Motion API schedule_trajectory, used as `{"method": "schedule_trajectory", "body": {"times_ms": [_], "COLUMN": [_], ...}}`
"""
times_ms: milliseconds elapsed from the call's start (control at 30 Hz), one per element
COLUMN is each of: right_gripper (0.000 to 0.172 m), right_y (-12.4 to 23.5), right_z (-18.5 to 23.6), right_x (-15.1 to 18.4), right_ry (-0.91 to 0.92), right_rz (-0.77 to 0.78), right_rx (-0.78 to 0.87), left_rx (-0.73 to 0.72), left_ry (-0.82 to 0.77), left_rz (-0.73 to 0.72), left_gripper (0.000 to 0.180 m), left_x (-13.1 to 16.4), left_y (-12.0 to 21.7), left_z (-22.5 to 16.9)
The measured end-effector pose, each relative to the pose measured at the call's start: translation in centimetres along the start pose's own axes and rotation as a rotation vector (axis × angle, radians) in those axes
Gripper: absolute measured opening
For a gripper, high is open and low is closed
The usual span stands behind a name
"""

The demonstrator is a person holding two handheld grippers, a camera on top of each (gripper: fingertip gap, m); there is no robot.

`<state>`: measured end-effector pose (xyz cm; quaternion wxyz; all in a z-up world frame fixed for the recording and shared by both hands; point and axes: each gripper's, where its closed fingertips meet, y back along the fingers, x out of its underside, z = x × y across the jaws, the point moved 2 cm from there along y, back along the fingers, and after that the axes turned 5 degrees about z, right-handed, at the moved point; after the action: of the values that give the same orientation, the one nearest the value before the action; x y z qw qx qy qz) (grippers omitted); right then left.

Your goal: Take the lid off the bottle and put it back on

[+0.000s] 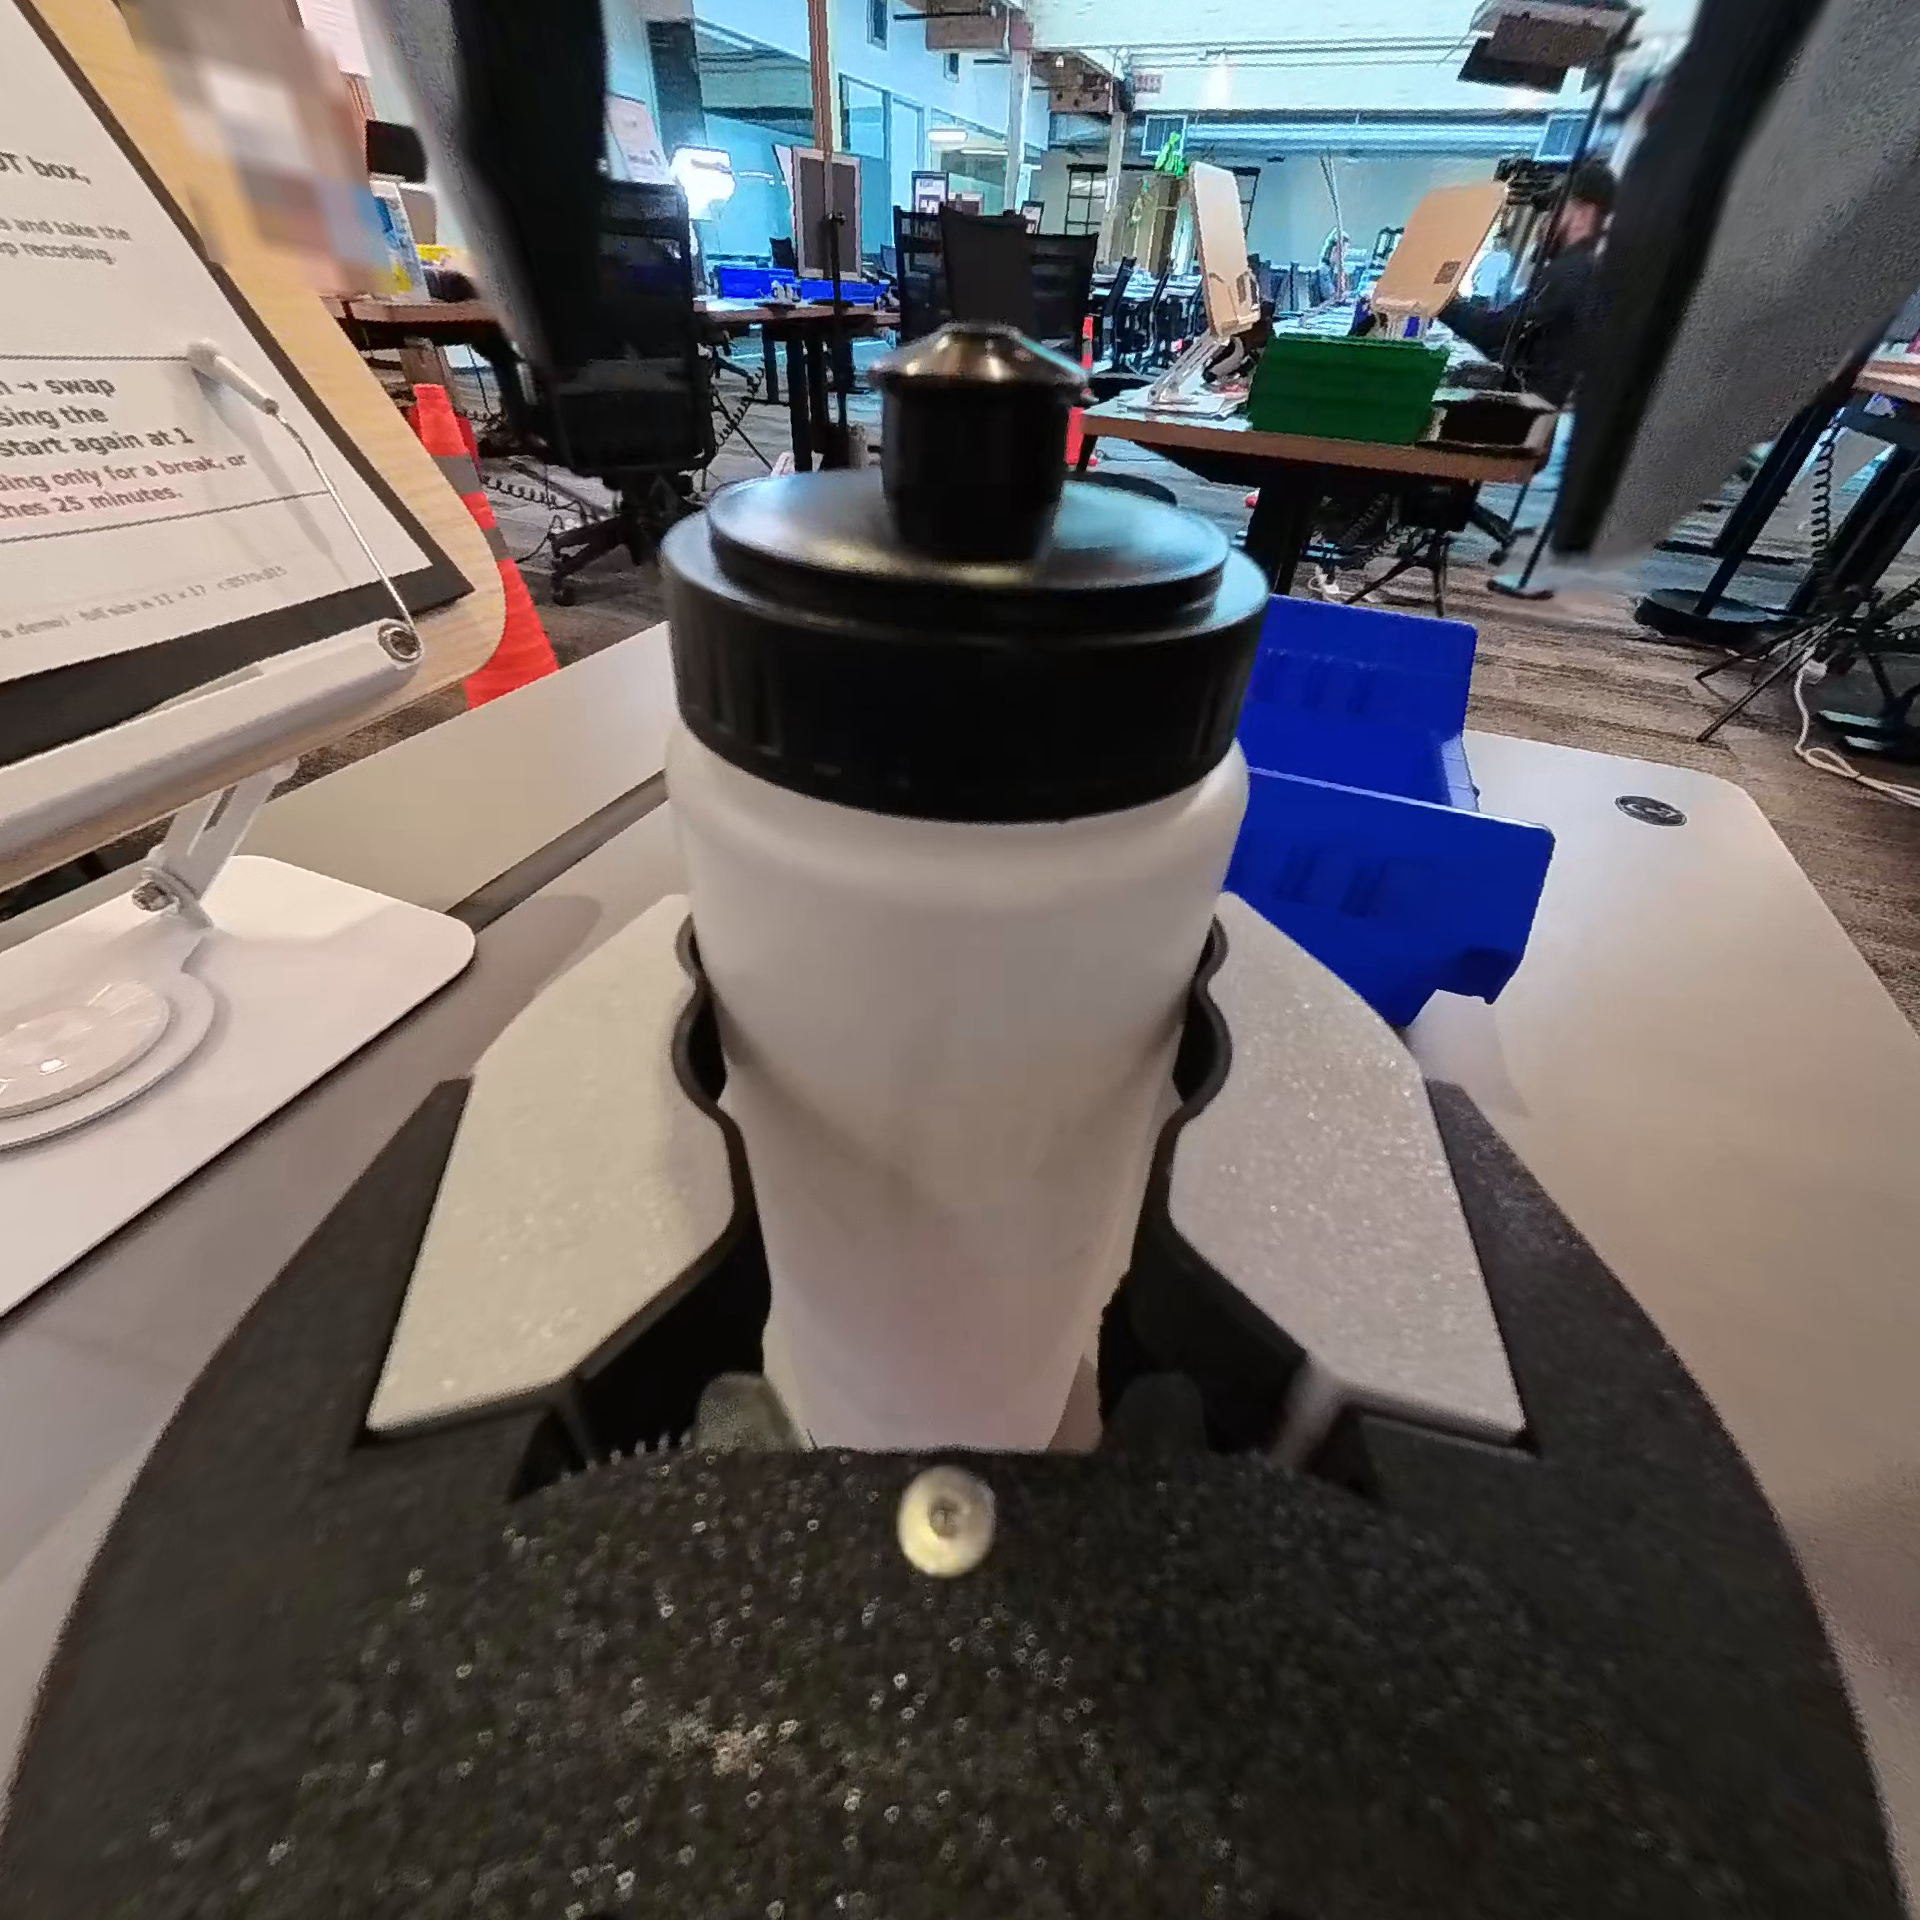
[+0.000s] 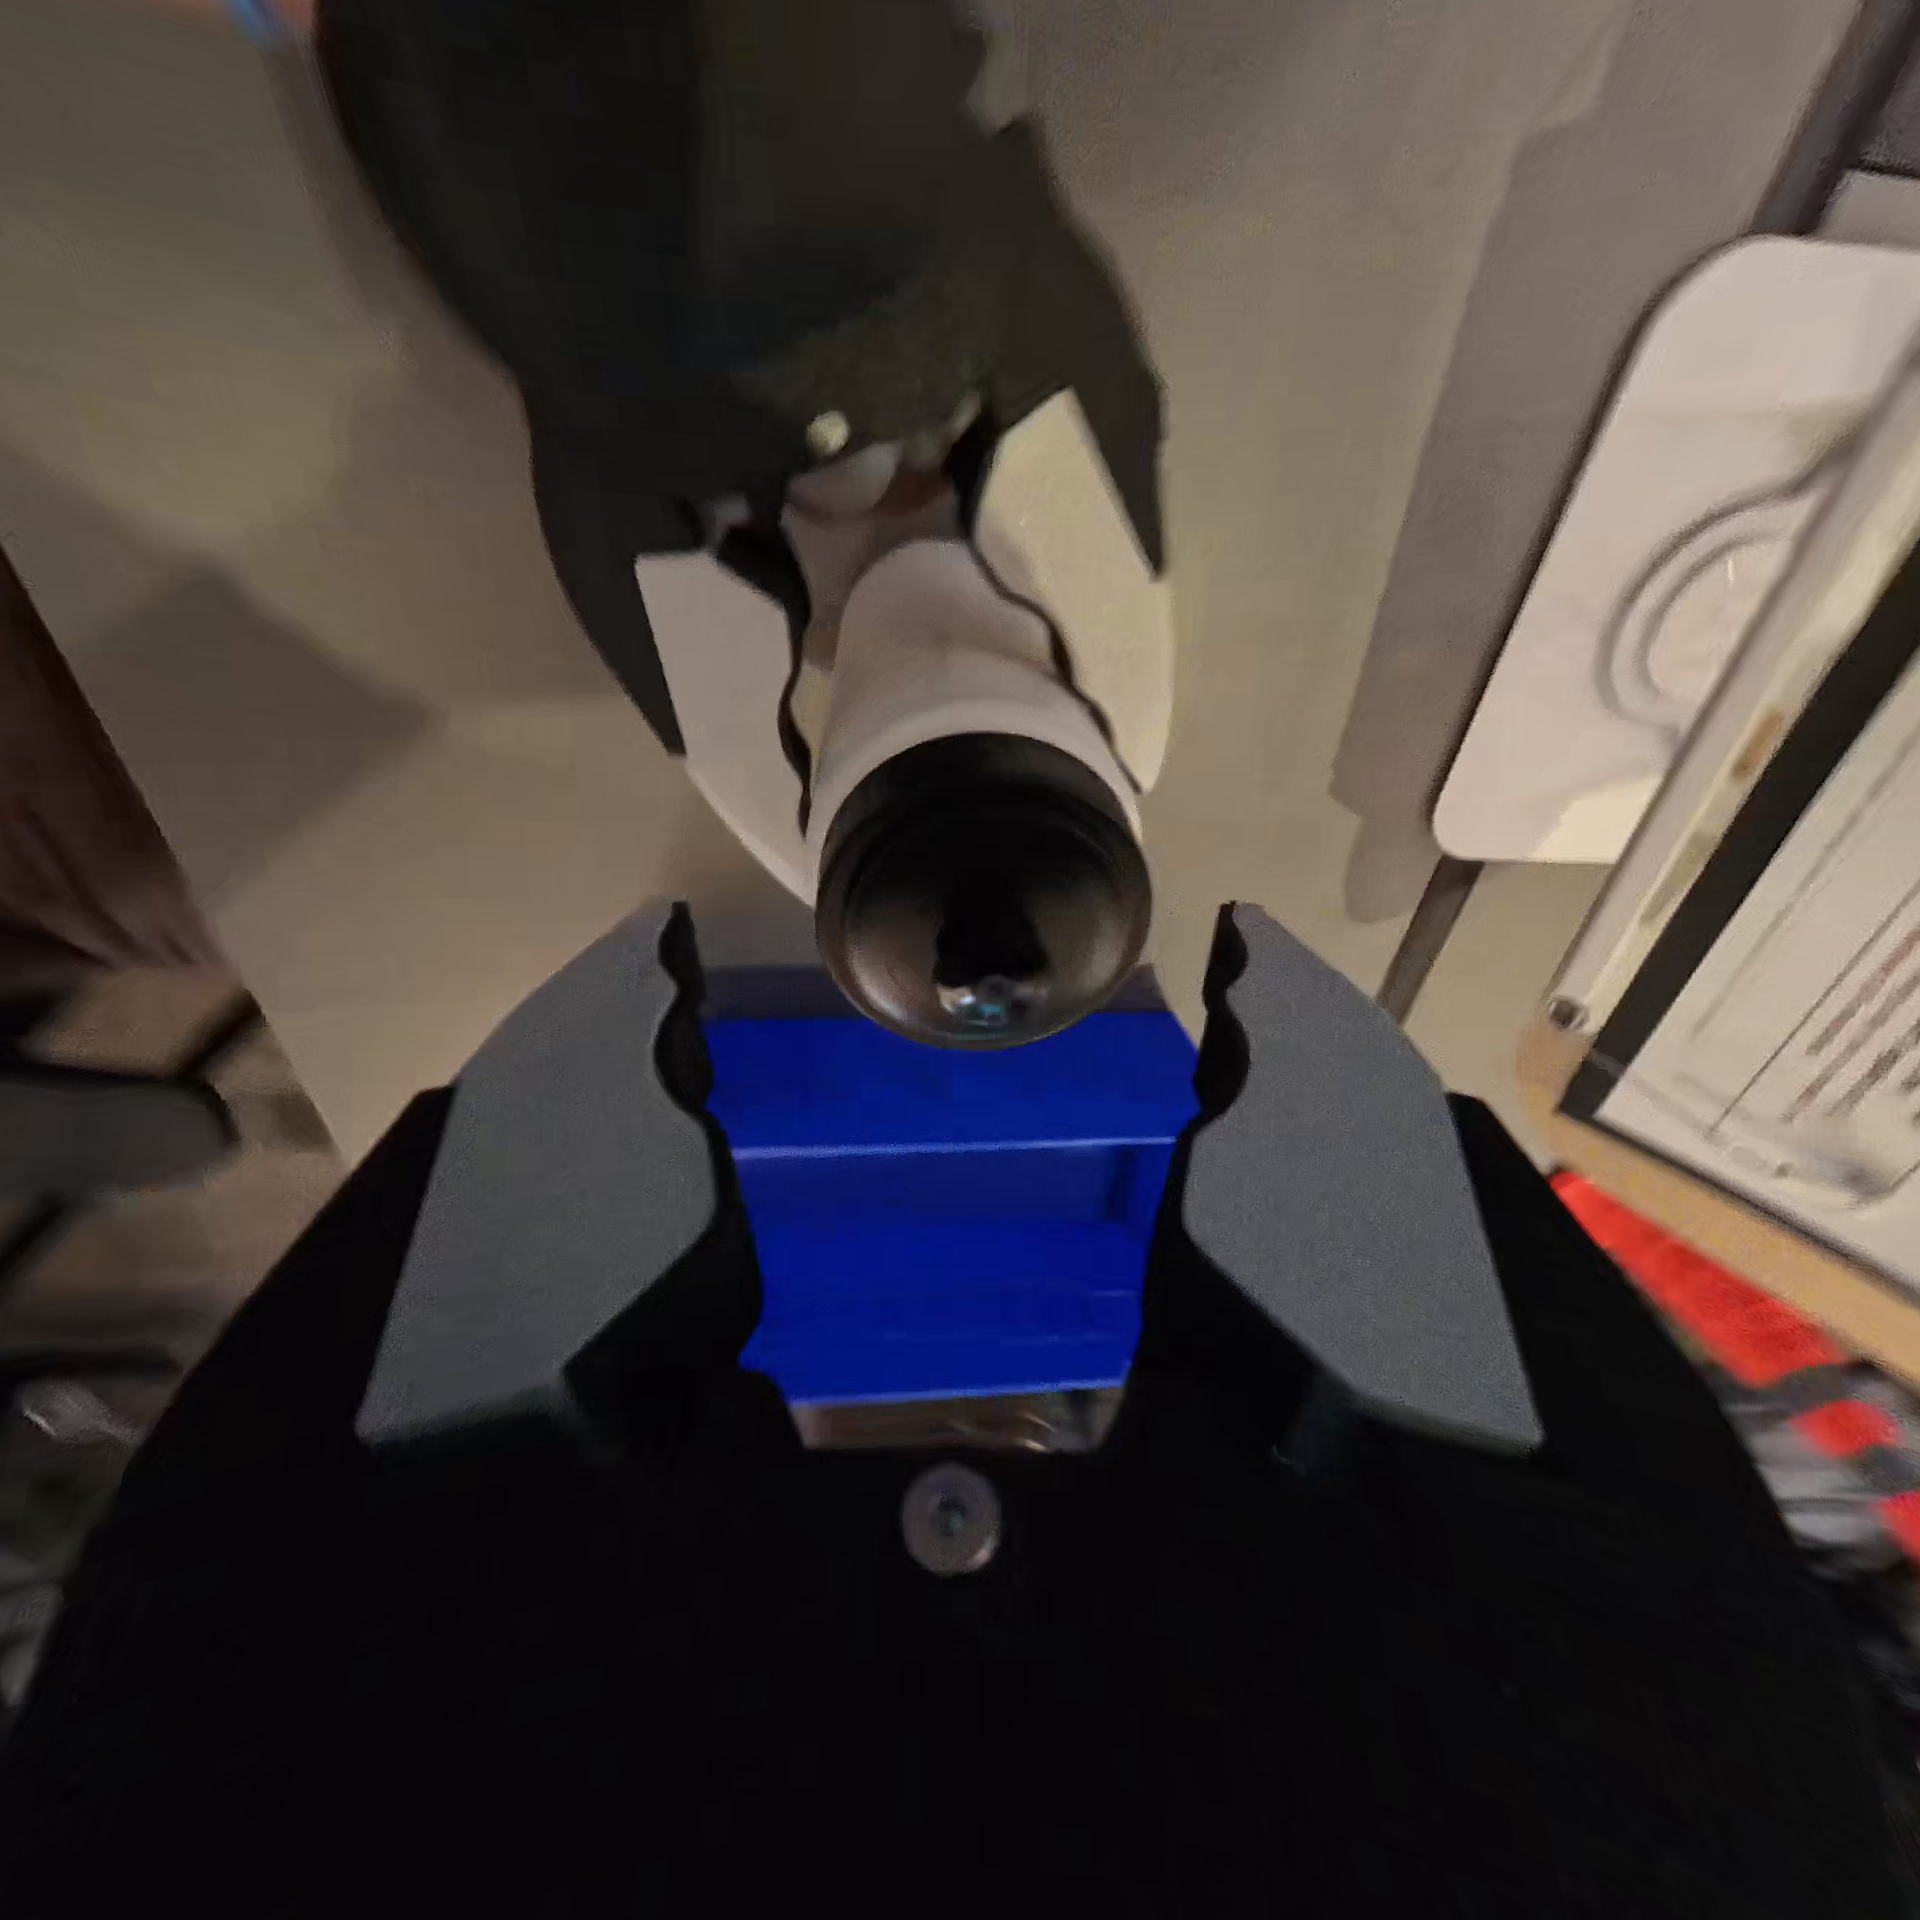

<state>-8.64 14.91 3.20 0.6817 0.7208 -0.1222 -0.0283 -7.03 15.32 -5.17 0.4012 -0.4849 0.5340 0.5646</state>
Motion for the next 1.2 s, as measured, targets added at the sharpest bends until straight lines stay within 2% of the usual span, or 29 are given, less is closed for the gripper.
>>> {"method": "schedule_trajectory", "body": {"times_ms": [100, 167, 233, 400, 467, 500, 533, 633, 767, 900, 1000, 1100, 1200], "right_gripper": [0.094, 0.095, 0.093, 0.094, 0.086, 0.072, 0.072, 0.072, 0.071, 0.071, 0.071, 0.072, 0.072], "right_y": [1.6, 1.6, 1.0, -1.5, -2.4, -2.4, -2.4, -2.3, -2.3, -2.3, -2.3, -2.3, -2.2], "right_z": [-0.9, -1.4, -1.7, -0.8, -0.5, -0.1, -0.1, 0.1, -0.1, -0.2, -0.5, -0.6, -0.3], "right_x": [-0.4, 0.1, 0.9, 1.4, 1.5, 0.9, 0.9, 0.9, 1.0, 1.3, 1.2, 1.2, 1.1], "right_ry": [-0.384, -0.675, -0.876, -1.035, -1.055, -1.069, -1.094, -0.961, -0.686, -0.113, 0.216, 0.363, 0.360], "right_rz": [-0.140, -0.201, -0.225, -0.191, -0.165, -0.195, -0.191, -0.140, -0.057, 0.020, 0.084, 0.135, 0.141], "right_rx": [-0.036, -0.073, -0.071, -0.068, -0.073, -0.132, -0.130, -0.120, -0.128, -0.020, 0.060, 0.079, 0.063], "left_rx": [-0.010, -0.017, -0.020, -0.031, -0.032, -0.030, -0.029, -0.017, -0.013, 0.002, 0.002, 0.009, 0.020], "left_ry": [0.002, 0.006, 0.010, 0.009, 0.010, 0.011, 0.010, 0.000, 0.005, 0.000, 0.002, 0.001, -0.005], "left_rz": [0.000, -0.002, -0.006, -0.012, -0.012, -0.013, -0.014, -0.011, -0.013, -0.008, -0.008, -0.010, -0.005], "left_gripper": [0.086, 0.086, 0.086, 0.086, 0.086, 0.086, 0.086, 0.086, 0.086, 0.086, 0.086, 0.086, 0.086], "left_x": [0.0, 0.0, 0.0, 0.0, 0.0, 0.0, 0.0, 0.0, 0.0, 0.0, 0.0, 0.0, 0.0], "left_y": [0.0, 0.0, 0.0, 0.0, -0.1, -0.1, 0.0, 0.1, 0.1, 0.0, 0.0, 0.1, 0.2], "left_z": [0.0, 0.1, 0.2, 0.1, 0.1, 0.1, 0.1, -0.1, -0.1, -0.3, -0.2, -0.3, -0.5]}}
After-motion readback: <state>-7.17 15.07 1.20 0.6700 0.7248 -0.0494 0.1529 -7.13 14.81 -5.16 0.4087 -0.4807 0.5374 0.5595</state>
